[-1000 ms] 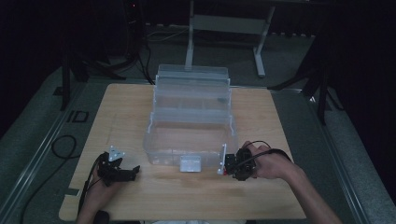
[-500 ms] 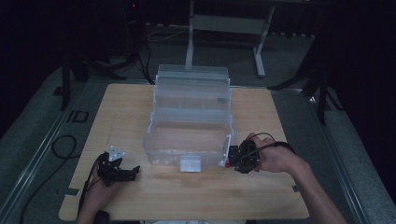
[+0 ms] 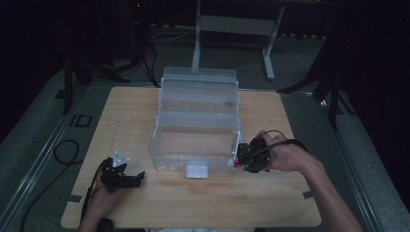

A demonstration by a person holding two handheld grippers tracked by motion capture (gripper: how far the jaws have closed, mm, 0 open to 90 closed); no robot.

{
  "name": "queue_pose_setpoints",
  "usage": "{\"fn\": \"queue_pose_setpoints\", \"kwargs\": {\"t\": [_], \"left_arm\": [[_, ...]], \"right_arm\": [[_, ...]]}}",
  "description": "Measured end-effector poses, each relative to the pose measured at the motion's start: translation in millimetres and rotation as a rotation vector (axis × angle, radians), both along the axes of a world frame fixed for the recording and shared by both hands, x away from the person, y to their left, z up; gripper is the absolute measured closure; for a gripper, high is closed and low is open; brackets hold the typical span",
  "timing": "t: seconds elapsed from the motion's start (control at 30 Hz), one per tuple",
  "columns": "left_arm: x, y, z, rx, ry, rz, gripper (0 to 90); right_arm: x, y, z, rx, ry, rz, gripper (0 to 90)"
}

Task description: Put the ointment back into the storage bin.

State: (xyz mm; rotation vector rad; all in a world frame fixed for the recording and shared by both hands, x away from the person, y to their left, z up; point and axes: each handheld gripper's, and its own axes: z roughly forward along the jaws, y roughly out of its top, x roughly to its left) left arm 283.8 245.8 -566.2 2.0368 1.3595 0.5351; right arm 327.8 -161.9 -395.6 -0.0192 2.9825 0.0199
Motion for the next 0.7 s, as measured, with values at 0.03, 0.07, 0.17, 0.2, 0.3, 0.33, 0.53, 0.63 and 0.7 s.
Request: {"fn": "queue_pose_setpoints", "kwargs": {"t": [0.03, 0.07, 0.17, 0.2, 0.3, 0.33, 0.53, 0.63, 0.7], "left_arm": [[0.0, 0.0, 0.0, 0.000, 0.000, 0.000, 3.1], [0.0, 0.0, 0.0, 0.000, 0.000, 0.000, 3.1], [0.0, 0.0, -0.1, 0.000, -0.001, 0.000, 3.1], [0.0, 0.0, -0.1, 0.000, -0.001, 0.000, 3.1], [0.0, 0.0, 0.0, 0.000, 0.000, 0.000, 3.1], [0.0, 0.0, -0.1, 0.001, -0.001, -0.001, 3.1], [0.1, 0.1, 0.0, 0.002, -0.001, -0.001, 3.1], [0.1, 0.1, 0.0, 0.002, -0.001, -0.001, 3.1], [0.1, 0.1, 0.0, 0.002, -0.001, -0.001, 3.1]], "right_arm": [[0.8, 0.2, 0.9, -0.001, 0.000, 0.001, 69.6], [1.4, 0.4, 1.9, -0.001, -0.001, -0.001, 69.6], [3.7, 0.9, 5.0, -0.002, -0.002, 0.000, 69.6], [4.0, 1.1, 5.9, -0.003, -0.003, -0.003, 69.6], [5.6, 1.6, 8.5, -0.003, -0.003, -0.007, 69.6], [7.5, 2.3, 10.6, 0.001, -0.005, -0.006, 69.6], [11.9, 6.2, 15.6, 0.005, -0.013, -0.004, 69.6], [14.8, 9.5, 17.8, 0.005, -0.016, -0.001, 69.6], [16.0, 10.6, 18.1, 0.007, -0.020, 0.000, 69.6]]}}
